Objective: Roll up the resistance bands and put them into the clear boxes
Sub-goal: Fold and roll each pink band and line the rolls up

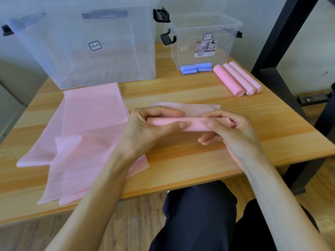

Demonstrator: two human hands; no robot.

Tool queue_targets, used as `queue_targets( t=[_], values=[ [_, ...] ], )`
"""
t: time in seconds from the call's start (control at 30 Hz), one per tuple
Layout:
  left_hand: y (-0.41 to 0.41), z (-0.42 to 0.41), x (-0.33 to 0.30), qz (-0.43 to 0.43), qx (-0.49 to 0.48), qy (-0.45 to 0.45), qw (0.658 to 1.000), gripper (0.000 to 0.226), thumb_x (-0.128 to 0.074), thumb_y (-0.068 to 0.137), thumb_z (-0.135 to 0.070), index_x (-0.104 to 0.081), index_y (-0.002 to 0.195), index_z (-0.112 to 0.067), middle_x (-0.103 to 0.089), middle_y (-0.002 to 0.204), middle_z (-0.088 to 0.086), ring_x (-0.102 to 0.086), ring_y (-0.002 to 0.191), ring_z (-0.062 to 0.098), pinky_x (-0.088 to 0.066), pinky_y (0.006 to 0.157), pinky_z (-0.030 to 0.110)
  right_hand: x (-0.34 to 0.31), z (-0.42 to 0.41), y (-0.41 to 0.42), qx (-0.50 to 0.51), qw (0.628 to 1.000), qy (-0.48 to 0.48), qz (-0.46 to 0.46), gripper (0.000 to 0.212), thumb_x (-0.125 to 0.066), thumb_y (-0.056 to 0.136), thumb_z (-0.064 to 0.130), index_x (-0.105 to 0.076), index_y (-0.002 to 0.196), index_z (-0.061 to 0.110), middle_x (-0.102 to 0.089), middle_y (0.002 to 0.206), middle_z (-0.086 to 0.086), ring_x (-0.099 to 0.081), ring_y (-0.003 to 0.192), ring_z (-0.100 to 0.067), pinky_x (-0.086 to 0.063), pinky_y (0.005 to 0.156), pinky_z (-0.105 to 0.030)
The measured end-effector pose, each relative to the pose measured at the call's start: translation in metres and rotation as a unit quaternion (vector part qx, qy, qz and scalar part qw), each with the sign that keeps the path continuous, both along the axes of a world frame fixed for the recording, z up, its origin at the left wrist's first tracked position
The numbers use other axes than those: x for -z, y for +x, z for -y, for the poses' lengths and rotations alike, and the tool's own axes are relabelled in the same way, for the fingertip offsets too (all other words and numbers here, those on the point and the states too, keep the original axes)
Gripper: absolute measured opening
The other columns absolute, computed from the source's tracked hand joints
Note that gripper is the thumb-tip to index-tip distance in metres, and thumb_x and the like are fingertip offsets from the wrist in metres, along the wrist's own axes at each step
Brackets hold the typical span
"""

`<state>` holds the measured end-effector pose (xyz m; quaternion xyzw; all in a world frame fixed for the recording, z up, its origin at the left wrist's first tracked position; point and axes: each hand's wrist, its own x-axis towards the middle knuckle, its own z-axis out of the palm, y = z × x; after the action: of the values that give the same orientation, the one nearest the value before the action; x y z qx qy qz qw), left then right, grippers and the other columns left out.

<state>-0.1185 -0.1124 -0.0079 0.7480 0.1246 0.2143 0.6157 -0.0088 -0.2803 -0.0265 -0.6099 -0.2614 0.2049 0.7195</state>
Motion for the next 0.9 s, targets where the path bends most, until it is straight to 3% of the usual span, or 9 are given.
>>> queue_targets(
  t=[0.1, 0.23, 0.4, 0.53, 0.8, 0.9],
  values=[
    [0.0016, -0.0022, 0.0027, -0.012, -0.01, -0.016, 1.0, 0.017, -0.08, 0.066, -0.028, -0.079, 0.082, -0.023, -0.077, 0.088, -0.005, -0.071, 0.085, 0.009, -0.057, 0.078, 0.024, -0.0001, 0.0006, 0.0005, -0.011, 1.0, -0.009, 0.006, 0.032, -0.079, 0.068, 0.024, -0.074, 0.094, 0.008, -0.074, 0.084, -0.012, -0.072, 0.065, -0.028, -0.061, 0.06, -0.032],
    [0.0017, -0.0049, 0.0032, -0.037, -0.003, -0.062, 0.997, 0.02, -0.08, 0.065, -0.03, -0.079, 0.083, -0.023, -0.077, 0.089, -0.005, -0.069, 0.082, 0.007, -0.055, 0.075, 0.018, -0.0004, 0.001, 0.0002, -0.018, 0.999, -0.005, 0.03, 0.028, -0.078, 0.069, 0.013, -0.073, 0.096, 0.008, -0.074, 0.087, -0.011, -0.073, 0.067, -0.028, -0.061, 0.062, -0.033],
    [0.0, -0.003, 0.0026, -0.019, 0.012, -0.038, 0.999, 0.021, -0.08, 0.065, -0.026, -0.078, 0.086, -0.021, -0.077, 0.09, -0.004, -0.071, 0.087, 0.009, -0.057, 0.08, 0.024, 0.0017, 0.0006, 0.0015, -0.001, 1.0, 0.0, 0.018, 0.024, -0.077, 0.071, 0.023, -0.075, 0.092, 0.011, -0.075, 0.086, -0.008, -0.072, 0.066, -0.027, -0.061, 0.061, -0.033],
    [0.0026, -0.0057, 0.0051, -0.027, -0.008, -0.063, 0.998, 0.016, -0.078, 0.068, -0.031, -0.079, 0.081, -0.023, -0.077, 0.09, -0.003, -0.07, 0.084, 0.01, -0.057, 0.078, 0.027, 0.0008, 0.0012, 0.0013, -0.036, 0.999, -0.011, 0.032, 0.031, -0.078, 0.069, 0.014, -0.073, 0.099, 0.008, -0.076, 0.096, -0.011, -0.074, 0.077, -0.026, -0.061, 0.066, -0.029],
    [0.001, -0.0042, 0.0066, -0.002, 0.023, 0.002, 1.0, 0.022, -0.079, 0.07, -0.025, -0.077, 0.091, -0.019, -0.077, 0.095, -0.004, -0.072, 0.093, 0.011, -0.058, 0.084, 0.026, 0.004, -0.0001, 0.0025, 0.012, 1.0, 0.006, 0.009, 0.027, -0.075, 0.072, 0.025, -0.074, 0.092, 0.008, -0.075, 0.088, -0.01, -0.072, 0.067, -0.028, -0.062, 0.063, -0.033],
    [0.0019, -0.0061, 0.0096, -0.003, 0.021, -0.016, 1.0, 0.019, -0.078, 0.071, -0.024, -0.077, 0.09, -0.02, -0.077, 0.094, -0.003, -0.072, 0.091, 0.012, -0.058, 0.083, 0.03, 0.0049, -0.0008, 0.0034, 0.005, 1.0, 0.0, 0.008, 0.028, -0.076, 0.073, 0.022, -0.073, 0.095, 0.006, -0.075, 0.091, -0.012, -0.074, 0.075, -0.03, -0.062, 0.065, -0.032]
  ],
)
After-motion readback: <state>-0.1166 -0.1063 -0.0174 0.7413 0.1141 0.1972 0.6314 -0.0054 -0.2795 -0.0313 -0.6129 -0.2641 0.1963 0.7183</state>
